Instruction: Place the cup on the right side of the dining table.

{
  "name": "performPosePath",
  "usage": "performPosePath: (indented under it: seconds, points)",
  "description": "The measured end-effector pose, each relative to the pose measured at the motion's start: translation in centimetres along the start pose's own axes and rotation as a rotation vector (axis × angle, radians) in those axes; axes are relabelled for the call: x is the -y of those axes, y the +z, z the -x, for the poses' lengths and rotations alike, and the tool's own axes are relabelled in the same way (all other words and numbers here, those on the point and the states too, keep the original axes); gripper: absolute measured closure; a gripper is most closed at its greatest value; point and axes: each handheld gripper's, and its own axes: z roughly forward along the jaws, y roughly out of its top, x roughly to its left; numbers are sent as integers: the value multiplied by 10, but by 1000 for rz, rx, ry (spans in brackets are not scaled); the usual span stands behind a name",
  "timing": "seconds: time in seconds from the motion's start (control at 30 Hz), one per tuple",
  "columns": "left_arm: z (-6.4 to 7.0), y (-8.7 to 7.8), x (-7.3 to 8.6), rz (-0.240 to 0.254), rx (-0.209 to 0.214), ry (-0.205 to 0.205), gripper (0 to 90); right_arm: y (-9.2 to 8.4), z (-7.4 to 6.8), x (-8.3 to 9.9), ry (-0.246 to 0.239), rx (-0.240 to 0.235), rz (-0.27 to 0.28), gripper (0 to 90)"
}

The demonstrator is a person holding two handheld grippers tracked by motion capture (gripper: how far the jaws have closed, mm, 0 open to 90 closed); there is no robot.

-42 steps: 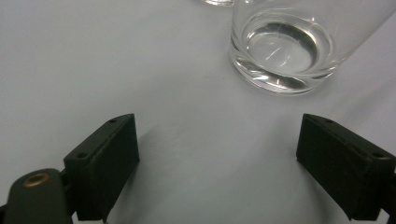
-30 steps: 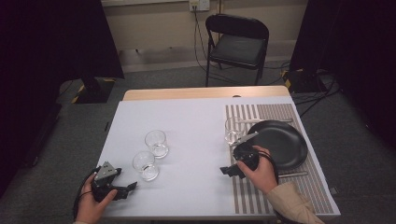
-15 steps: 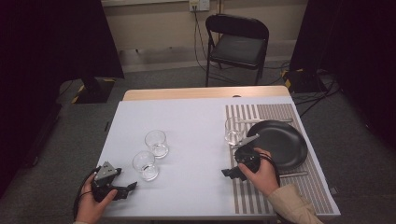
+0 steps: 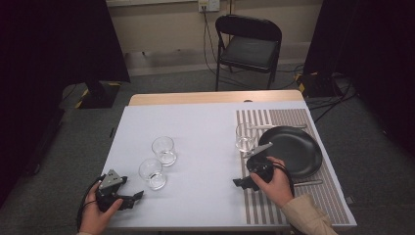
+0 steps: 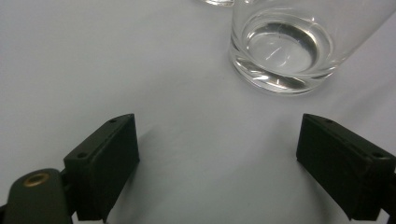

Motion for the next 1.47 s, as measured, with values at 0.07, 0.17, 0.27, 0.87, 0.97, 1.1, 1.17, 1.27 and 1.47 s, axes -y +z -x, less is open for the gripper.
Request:
performPosePath:
  seconds: [0.07,0.17,0.27,0.87,0.97,1.1,1.17,1.27,1.47]
  points:
    - [0,0,0,-1,-1,0,122,0,0,1,-8,1,4,176]
    - [0,0,0,0,-1,0,122,0,-1,2,-22,4,13,174]
    - [0,0,0,-1,0,1,122,1,-1,4,-35,8,26,173]
    - [0,0,0,0,1,-2,122,4,-9,17,-125,63,93,153]
    - [0,0,0,0,1,-2,122,5,-11,18,-152,72,93,144]
    - [0,0,0,0,1,-2,122,6,-13,20,-178,87,96,138]
    - [0,0,0,0,0,2,121,6,-12,21,-179,83,101,138]
    - [0,0,0,0,1,-2,122,6,-12,21,-183,79,103,136]
    - [0,0,0,0,1,-2,122,6,-12,22,-186,82,110,133]
